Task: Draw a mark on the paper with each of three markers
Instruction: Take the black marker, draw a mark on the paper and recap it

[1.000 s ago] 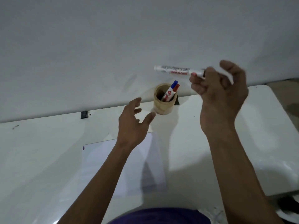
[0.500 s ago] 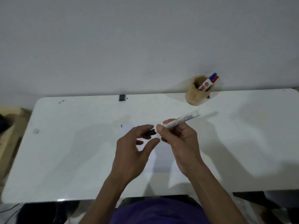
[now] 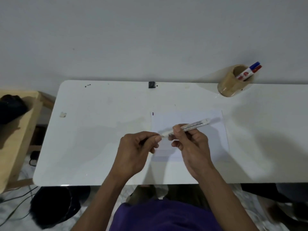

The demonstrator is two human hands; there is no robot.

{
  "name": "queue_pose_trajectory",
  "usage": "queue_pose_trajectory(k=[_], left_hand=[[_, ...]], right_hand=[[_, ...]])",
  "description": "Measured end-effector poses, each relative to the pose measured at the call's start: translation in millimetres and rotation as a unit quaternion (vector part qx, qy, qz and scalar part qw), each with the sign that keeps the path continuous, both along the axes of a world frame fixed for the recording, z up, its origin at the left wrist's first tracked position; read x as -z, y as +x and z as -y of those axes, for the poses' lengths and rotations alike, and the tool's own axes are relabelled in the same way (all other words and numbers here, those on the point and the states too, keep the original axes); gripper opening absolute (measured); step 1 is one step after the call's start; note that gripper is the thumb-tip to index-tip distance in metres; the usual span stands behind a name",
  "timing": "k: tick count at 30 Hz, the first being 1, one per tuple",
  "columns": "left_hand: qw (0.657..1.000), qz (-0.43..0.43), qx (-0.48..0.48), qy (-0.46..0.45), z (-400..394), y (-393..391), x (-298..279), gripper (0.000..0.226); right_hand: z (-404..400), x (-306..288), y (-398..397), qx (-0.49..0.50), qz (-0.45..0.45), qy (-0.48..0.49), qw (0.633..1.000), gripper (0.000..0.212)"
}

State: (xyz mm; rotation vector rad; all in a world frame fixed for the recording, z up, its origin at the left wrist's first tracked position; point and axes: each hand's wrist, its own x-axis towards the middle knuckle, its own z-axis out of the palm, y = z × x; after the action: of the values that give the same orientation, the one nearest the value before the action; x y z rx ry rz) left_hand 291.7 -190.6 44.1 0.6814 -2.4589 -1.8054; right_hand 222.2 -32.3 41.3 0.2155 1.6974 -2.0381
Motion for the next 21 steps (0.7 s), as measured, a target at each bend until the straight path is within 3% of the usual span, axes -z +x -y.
queue_pose_trajectory(k=[4,8,12,21], left_hand=[[0.998,0.042,-0.027,-0.028,26,-6,15,0.01],[0.981,0.081,-0.084,-0.152,48,-31,39,0.014],[0.972,0.079,-0.078,-0.208,65,-60,64,0.013],[0.975,0.135,-0.047,-0.167,76,-88,84,0.021]], right_hand=[[-7,4,-20,0.082,0.013,-0.021,0.996,0.004],[-10,10,-41,0.074,0.008,0.008,0.997,0.009],[-2,23,-50,0.048,-0.005,0.041,0.998,0.007],[8,48,-60,0.024,-0.013,0.078,0.997,0.004]])
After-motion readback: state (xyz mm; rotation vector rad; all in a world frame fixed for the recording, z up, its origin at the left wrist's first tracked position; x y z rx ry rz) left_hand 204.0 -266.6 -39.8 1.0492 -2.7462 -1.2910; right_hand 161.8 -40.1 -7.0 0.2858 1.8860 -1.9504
